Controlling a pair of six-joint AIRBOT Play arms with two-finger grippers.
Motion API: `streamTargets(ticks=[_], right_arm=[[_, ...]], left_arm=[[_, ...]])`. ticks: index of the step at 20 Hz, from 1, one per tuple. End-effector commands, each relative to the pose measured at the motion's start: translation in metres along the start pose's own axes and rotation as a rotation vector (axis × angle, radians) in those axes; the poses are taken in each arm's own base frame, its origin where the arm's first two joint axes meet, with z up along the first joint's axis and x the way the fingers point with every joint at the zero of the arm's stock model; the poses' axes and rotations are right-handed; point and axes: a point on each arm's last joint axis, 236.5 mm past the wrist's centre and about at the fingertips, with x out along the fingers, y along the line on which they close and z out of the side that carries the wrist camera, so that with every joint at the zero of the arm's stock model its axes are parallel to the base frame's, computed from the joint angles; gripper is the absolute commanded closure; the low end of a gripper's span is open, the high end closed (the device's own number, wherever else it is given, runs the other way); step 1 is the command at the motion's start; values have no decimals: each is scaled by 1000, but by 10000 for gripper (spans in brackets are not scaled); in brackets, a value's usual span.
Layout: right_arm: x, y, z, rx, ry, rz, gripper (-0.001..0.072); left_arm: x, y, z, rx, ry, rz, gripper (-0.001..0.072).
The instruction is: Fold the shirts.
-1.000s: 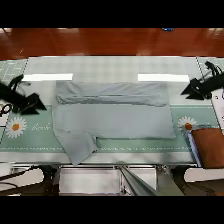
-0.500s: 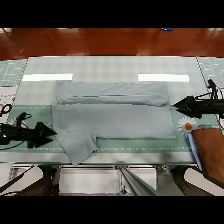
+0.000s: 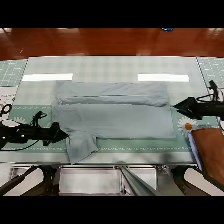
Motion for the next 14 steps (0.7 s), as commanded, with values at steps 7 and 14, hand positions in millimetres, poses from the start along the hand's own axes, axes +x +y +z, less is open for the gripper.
streamTargets(ticks=[7,14], right_arm=[[-14,-87,-115,276,228,-295,299],[25,-68,-123,271,318,-181,299]], left_arm=[[5,-5,-7,53,24,0,686],[5,-7,2,60,-15,-7,686]])
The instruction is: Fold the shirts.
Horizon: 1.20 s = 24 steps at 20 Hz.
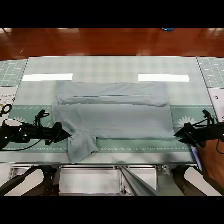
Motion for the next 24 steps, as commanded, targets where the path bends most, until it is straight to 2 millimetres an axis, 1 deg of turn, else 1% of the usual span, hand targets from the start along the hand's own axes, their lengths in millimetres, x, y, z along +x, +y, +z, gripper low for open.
streamTargets(ticks=[1,3,5,6,7,8,9,10,13,14,15,16,18,19,21,24], right_arm=[[19,17,7,6,17,61,299],[30,32,19,-3,-7,107,299],[38,46,30,-14,-22,138,302],[39,51,36,-38,-31,141,320],[38,55,39,-75,-38,144,482],[33,60,39,-130,-37,156,697],[25,66,37,-194,-39,163,692],[15,69,37,-233,-58,151,692],[-15,80,48,-282,-165,127,692],[-22,88,52,-290,-182,144,692],[-26,98,57,-298,-195,171,692],[-31,113,63,-320,-216,217,692],[-44,143,76,-368,-258,313,692],[-44,148,82,-388,-260,305,692],[-37,160,95,-418,-246,288,692],[-29,174,135,-407,-275,271,692]], left_arm=[[0,0,4,8,-18,-1,686],[0,-1,5,7,-20,-6,686],[0,-9,8,23,-36,-38,685],[-1,-12,11,30,-46,-51,686],[-3,-14,14,36,-56,-50,685],[-7,-17,20,47,-67,-52,686],[-13,-22,24,58,-74,-62,686],[-24,-32,33,99,-92,-87,686],[-72,-69,73,180,-206,-168,686],[-85,-79,86,210,-246,-170,686],[-95,-89,95,234,-271,-175,686],[-101,-97,103,256,-285,-173,686],[-106,-114,118,295,-292,-168,686],[-105,-122,127,308,-295,-164,686],[-97,-134,146,326,-288,-156,686],[-82,-145,180,306,-275,-150,686]])
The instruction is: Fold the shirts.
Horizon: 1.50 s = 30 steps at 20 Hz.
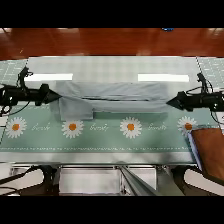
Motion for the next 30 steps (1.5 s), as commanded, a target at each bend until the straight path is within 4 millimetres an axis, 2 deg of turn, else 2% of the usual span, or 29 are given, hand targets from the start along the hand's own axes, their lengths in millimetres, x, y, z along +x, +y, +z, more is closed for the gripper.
streamTargets(ticks=[1,4,7,12,15,16,17,18,20,23,24,26,27,28,29,30], right_arm=[[19,1,45,-4,-35,-3,692],[29,-7,72,12,-34,-1,692],[38,-8,94,22,-42,24,692],[47,-16,110,-3,-44,23,692],[63,-23,109,17,-31,15,673],[68,-24,107,18,-23,12,489],[70,-24,106,5,-19,7,296],[68,-22,106,3,-19,13,294],[47,-18,108,12,-28,27,295],[-16,-14,113,53,-86,45,296],[-41,-20,111,70,-109,17,296],[-86,-46,103,151,-179,-92,295],[-97,-56,94,164,-204,-126,295],[-101,-69,81,188,-216,-161,295],[-96,-81,70,214,-219,-176,294],[-84,-89,59,241,-206,-173,292]], left_arm=[[25,1,41,-21,-2,6,686],[39,11,68,-83,11,2,686],[51,14,82,-90,29,-5,686],[62,16,92,-77,30,-2,686],[65,21,99,-79,-2,11,683],[66,21,99,-79,-1,11,556],[66,18,94,-77,23,3,299],[60,16,89,-71,53,-5,201],[37,8,83,-115,107,-27,202],[-18,-13,101,-28,-11,8,202],[-38,-16,103,26,-57,66,202],[-77,-18,101,128,-169,211,202],[-91,-31,95,151,-234,213,202],[-97,-53,84,199,-282,168,202],[-100,-76,72,265,-335,116,202],[-99,-90,61,284,-387,85,202]])
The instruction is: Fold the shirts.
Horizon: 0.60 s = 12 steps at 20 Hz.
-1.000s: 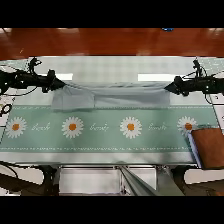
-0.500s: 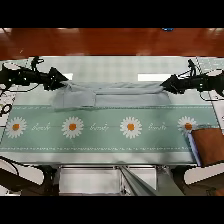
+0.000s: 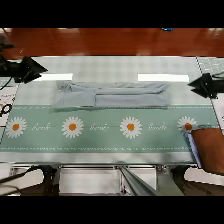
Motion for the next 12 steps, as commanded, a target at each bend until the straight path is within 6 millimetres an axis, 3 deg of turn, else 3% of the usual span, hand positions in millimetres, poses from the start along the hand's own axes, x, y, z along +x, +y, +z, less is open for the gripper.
streamTargets(ticks=[1,5,8,12], right_arm=[[4,-39,-28,83,-15,-60,292],[41,-37,-33,145,26,75,290],[67,-38,-33,153,37,71,291],[111,-15,-30,113,127,85,290]], left_arm=[[-28,-43,-14,107,-218,-33,202],[-4,-53,-51,127,-194,-43,202],[14,-55,-59,120,-150,-52,202],[32,-57,-70,95,-95,-60,202]])
